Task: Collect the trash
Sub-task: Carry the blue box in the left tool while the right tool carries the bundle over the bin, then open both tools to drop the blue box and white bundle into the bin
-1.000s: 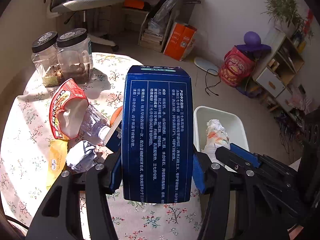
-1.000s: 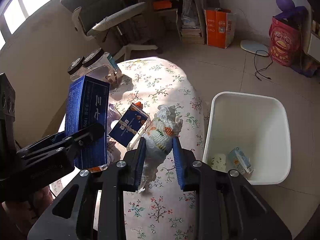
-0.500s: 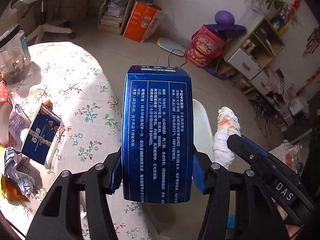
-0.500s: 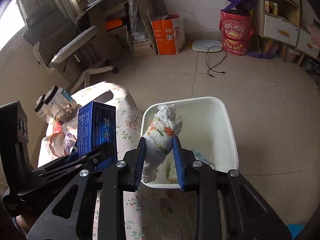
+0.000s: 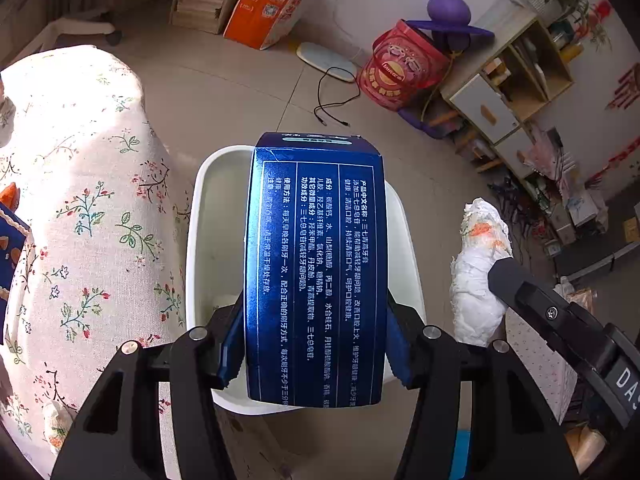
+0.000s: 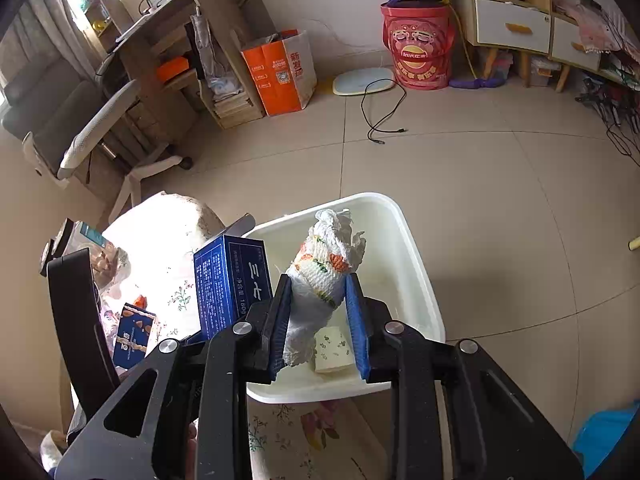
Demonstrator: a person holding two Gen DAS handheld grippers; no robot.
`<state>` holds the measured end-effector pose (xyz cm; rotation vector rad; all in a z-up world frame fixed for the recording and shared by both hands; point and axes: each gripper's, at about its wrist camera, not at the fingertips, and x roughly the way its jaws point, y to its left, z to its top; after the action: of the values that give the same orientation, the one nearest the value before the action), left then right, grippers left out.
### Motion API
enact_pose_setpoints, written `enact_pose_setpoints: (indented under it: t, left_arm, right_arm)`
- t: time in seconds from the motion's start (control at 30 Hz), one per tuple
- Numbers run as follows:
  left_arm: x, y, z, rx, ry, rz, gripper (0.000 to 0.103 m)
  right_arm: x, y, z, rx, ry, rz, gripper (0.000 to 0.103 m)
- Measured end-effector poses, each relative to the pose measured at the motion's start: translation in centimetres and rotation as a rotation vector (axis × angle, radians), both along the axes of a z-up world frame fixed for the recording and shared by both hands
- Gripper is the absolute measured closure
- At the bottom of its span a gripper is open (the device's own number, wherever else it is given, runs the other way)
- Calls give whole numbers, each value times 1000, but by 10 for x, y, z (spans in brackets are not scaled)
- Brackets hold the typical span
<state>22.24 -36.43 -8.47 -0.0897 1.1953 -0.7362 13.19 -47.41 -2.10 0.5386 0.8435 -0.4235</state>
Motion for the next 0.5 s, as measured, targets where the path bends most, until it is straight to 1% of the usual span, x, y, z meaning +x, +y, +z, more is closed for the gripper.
enact_pose_setpoints:
  t: [0.1,0.17,0.2,0.27,0.4,0.5]
  left_arm:
    - [5,3,-3,-3,3,7,44]
    - [7,5,-5,-9,13,13,43]
    - [9,7,-6,-7,22,17,37]
    - [11,12,-7,1,25,25,36]
    - [9,27,-3,2,11,30,36]
    - [9,38,1,-7,7,40,36]
  right_arm:
    - [5,0,-2,-4,12,2,77]
    - [8,1,-4,-13,22,1,74]
    - [9,0,-5,-19,32,-7,70]
    - [8,-2,-5,-33,46,-33,55]
    - [1,-4,2,-43,13,-50,54]
    - [0,-6,2,-37,11,-57,54]
